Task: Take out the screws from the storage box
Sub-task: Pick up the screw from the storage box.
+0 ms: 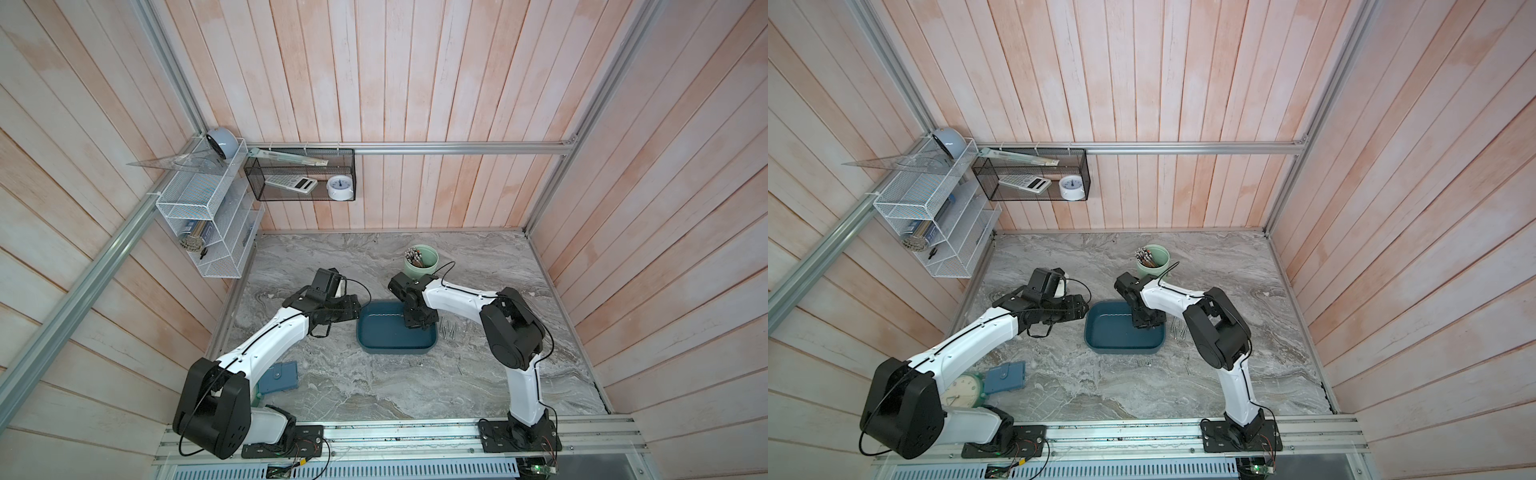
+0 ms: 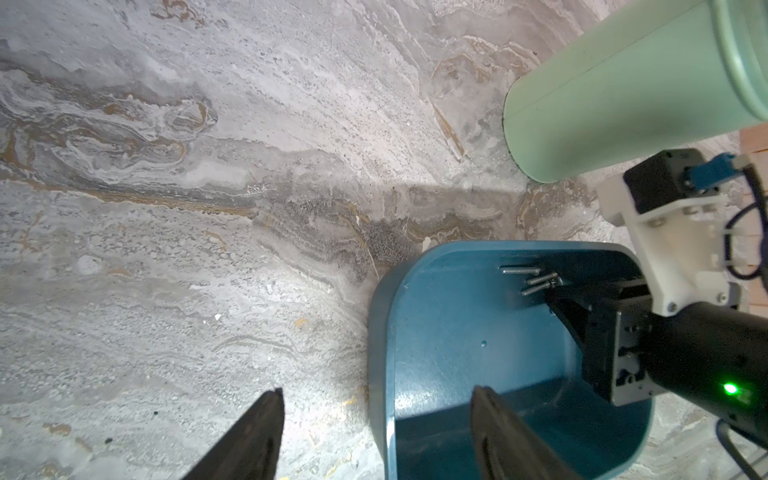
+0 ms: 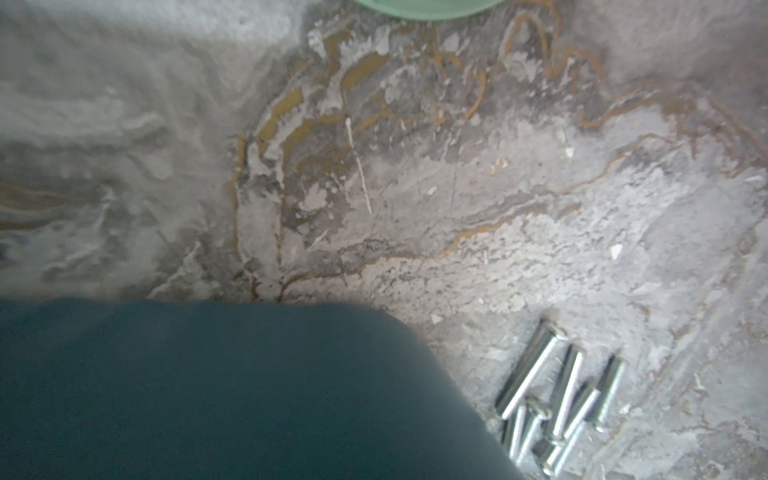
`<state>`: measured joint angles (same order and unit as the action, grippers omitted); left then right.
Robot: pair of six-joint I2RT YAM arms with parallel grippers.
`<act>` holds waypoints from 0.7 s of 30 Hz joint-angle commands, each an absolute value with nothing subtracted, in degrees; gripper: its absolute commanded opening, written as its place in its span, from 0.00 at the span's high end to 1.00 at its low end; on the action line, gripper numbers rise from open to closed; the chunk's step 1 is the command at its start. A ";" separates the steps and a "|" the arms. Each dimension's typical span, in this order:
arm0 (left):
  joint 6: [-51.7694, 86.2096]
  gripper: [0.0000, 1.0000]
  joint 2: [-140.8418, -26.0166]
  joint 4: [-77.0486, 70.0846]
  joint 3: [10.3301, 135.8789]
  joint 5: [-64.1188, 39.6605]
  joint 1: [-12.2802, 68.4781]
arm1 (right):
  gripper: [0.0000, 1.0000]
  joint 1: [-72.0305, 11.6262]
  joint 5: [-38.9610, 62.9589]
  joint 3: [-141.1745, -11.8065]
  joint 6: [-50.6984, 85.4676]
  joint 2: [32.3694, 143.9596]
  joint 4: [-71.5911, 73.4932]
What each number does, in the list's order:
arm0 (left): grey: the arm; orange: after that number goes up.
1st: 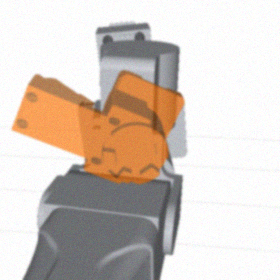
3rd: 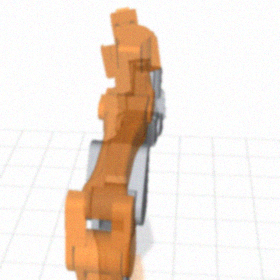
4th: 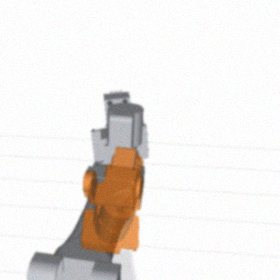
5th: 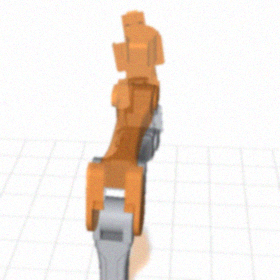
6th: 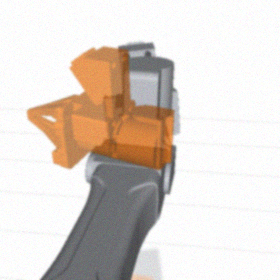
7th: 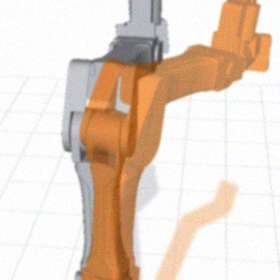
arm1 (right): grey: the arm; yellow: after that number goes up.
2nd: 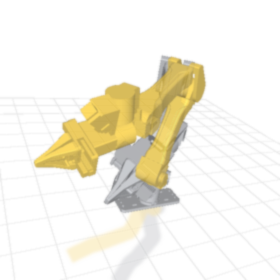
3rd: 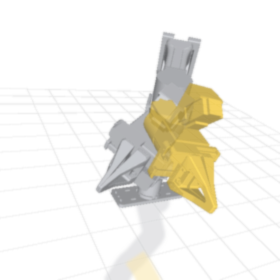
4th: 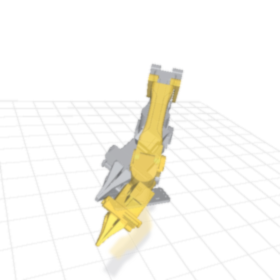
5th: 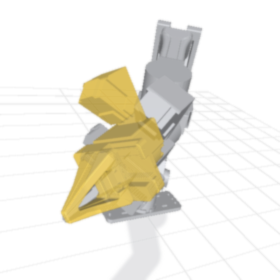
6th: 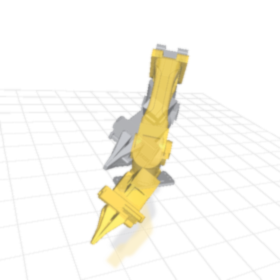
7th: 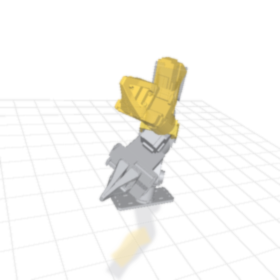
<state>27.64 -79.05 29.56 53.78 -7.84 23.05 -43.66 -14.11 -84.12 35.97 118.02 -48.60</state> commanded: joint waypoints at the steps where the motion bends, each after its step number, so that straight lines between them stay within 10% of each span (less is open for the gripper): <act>1: 27.25 0.24 -78.84 28.79 54.49 -6.82 23.29 | 0.93 -43.59 -9.12 -81.85 36.97 120.37 -50.16; 21: 27.16 0.23 -78.75 28.75 54.49 -6.13 23.29 | 0.93 -44.74 -9.36 -79.37 39.55 105.94 -45.10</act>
<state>27.64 -79.05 29.56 53.78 -7.01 23.05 -44.23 -10.17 -79.55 38.83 106.91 -45.78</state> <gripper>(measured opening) 0.766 0.107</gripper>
